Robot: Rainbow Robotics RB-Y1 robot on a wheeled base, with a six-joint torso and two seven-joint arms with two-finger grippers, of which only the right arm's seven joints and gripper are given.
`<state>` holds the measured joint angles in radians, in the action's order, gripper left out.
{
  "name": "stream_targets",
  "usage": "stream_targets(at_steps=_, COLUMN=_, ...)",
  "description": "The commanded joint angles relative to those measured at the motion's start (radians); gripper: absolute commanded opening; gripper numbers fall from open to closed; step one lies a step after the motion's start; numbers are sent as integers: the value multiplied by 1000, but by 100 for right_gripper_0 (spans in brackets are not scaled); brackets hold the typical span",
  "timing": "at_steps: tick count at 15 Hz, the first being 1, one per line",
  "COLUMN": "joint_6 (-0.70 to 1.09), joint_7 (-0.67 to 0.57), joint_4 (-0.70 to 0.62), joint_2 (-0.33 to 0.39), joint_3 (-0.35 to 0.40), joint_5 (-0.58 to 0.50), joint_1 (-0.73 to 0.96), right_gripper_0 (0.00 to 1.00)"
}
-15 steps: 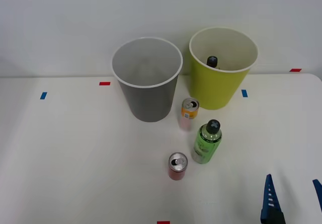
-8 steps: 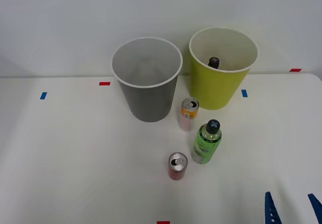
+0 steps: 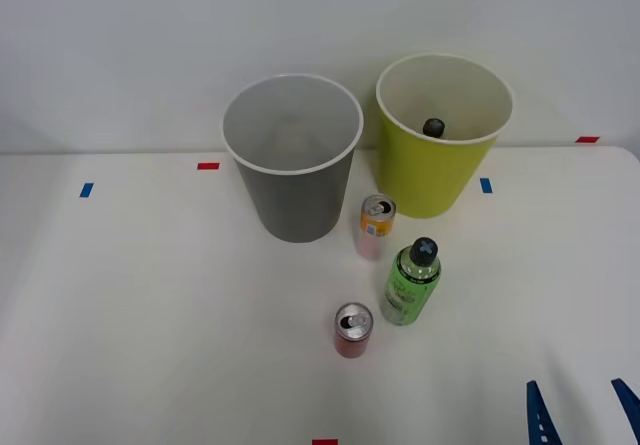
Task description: Put cans in the gray bin, plastic bottles in the light green bin
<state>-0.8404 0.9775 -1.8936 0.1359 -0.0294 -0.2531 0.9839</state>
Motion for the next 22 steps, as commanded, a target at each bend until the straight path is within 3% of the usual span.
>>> stream_targets(at_steps=1, joint_6=1, joint_7=-11, joint_4=1, joint_2=10, joint_3=5, joint_5=-3, joint_1=-7, right_gripper_0=100)
stream_targets(at_steps=17, joint_6=1, joint_7=-16, joint_4=2, joint_2=21, joint_3=6, joint_5=-14, joint_1=-18, right_gripper_0=100)
stream_targets(at_steps=22, joint_6=-31, joint_7=-11, joint_4=2, joint_2=53, joint_3=25, joint_5=-12, joint_1=-16, right_gripper_0=100)
